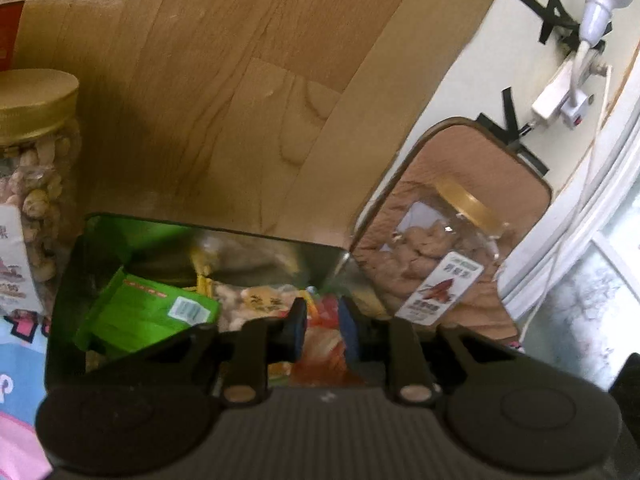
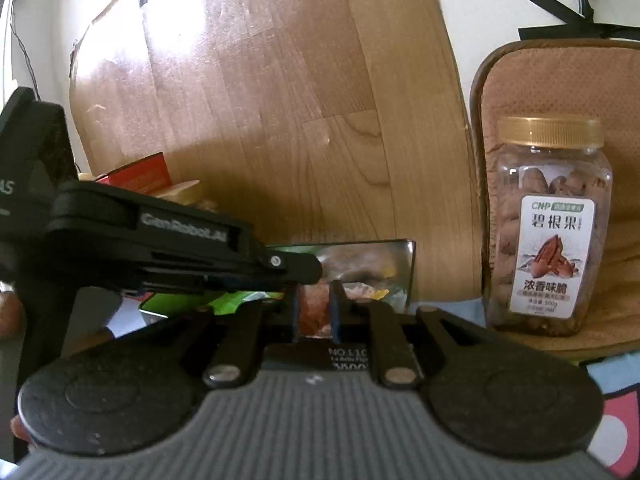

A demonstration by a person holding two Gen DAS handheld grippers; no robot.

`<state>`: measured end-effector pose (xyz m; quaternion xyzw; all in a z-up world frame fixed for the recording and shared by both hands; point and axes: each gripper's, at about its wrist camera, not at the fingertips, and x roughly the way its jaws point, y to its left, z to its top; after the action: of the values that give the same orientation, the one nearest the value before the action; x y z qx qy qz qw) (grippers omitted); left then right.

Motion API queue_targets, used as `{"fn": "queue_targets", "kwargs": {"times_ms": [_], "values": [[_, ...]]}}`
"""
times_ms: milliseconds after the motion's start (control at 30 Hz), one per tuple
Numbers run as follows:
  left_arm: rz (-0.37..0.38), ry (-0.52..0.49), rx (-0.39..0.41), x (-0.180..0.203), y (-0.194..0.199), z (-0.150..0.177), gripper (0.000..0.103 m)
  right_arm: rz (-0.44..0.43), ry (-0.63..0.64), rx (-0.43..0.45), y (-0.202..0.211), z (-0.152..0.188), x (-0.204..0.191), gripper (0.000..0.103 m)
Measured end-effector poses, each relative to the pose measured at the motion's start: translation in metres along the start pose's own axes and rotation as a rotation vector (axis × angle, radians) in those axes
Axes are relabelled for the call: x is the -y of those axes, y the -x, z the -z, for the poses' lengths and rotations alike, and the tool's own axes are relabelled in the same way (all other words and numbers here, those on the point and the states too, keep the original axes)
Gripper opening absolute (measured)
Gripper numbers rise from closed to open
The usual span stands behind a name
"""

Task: Organize snacks
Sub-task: 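Carry the red packet over the tin box and open the left gripper, then reach the left gripper to the orange snack bag and grasp it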

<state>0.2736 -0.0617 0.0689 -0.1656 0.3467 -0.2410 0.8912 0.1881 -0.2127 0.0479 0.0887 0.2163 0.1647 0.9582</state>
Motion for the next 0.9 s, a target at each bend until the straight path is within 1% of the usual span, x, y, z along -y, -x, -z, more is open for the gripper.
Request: {"fn": "queue_targets", "kwargs": {"times_ms": [33,67,100,167,200,233,267,300,367,400,500,600,667,700,733,767,800,833,900], "values": [[-0.016,0.006,-0.001,-0.001,0.001,0.0,0.031,0.007,-0.001,0.004,0.001,0.001,0.0,0.027],[-0.022,0.01,-0.001,-0.003,0.003,0.0,0.038,0.015,-0.003,0.008,0.003,0.002,-0.002,0.034],[-0.022,0.012,0.002,-0.005,0.007,-0.001,0.04,0.022,-0.007,0.014,0.007,0.002,-0.002,0.036],[-0.018,0.022,0.002,-0.009,0.025,0.001,0.04,0.029,-0.03,0.034,0.022,0.002,0.0,0.037],[0.011,0.031,0.011,-0.014,0.04,0.005,0.04,0.025,-0.058,0.054,0.035,0.003,0.001,0.037],[0.047,0.035,0.031,-0.019,0.059,0.012,0.04,0.005,-0.102,0.076,0.052,0.007,0.004,0.038],[0.068,0.038,0.054,-0.024,0.079,0.021,0.04,-0.035,-0.157,0.088,0.069,0.013,0.007,0.037],[0.076,0.043,0.066,-0.031,0.096,0.032,0.04,-0.072,-0.209,0.083,0.083,0.02,0.01,0.037],[0.061,0.064,0.071,-0.045,0.123,0.06,0.04,-0.127,-0.281,0.038,0.101,0.042,0.01,0.037],[0.052,0.076,0.065,-0.051,0.13,0.072,0.04,-0.137,-0.277,0.004,0.105,0.055,0.006,0.037],[0.041,0.115,0.006,-0.065,0.14,0.11,0.038,-0.104,-0.271,-0.095,0.095,0.08,-0.003,0.038],[0.056,0.129,-0.047,-0.066,0.138,0.132,0.038,-0.09,-0.35,-0.135,0.069,0.08,0.008,0.038],[0.063,0.134,-0.063,-0.063,0.138,0.141,0.038,-0.054,-0.392,-0.169,0.051,0.078,0.017,0.038],[0.067,0.133,-0.065,-0.061,0.139,0.145,0.038,-0.078,-0.431,-0.194,0.041,0.076,0.022,0.038],[0.068,0.132,-0.066,-0.06,0.14,0.147,0.038,-0.131,-0.464,-0.214,0.034,0.075,0.026,0.038],[0.068,0.128,-0.066,-0.059,0.142,0.149,0.038,-0.177,-0.477,-0.24,0.028,0.074,0.025,0.031],[0.07,0.125,-0.066,-0.058,0.145,0.151,0.038,-0.177,-0.461,-0.261,0.027,0.074,0.021,0.019],[0.073,0.121,-0.066,-0.054,0.146,0.151,0.038,-0.149,-0.432,-0.277,0.028,0.075,0.016,0.004],[0.088,0.106,-0.07,-0.049,0.15,0.153,0.038,-0.131,-0.426,-0.267,0.042,0.078,0.013,0.003]]}}
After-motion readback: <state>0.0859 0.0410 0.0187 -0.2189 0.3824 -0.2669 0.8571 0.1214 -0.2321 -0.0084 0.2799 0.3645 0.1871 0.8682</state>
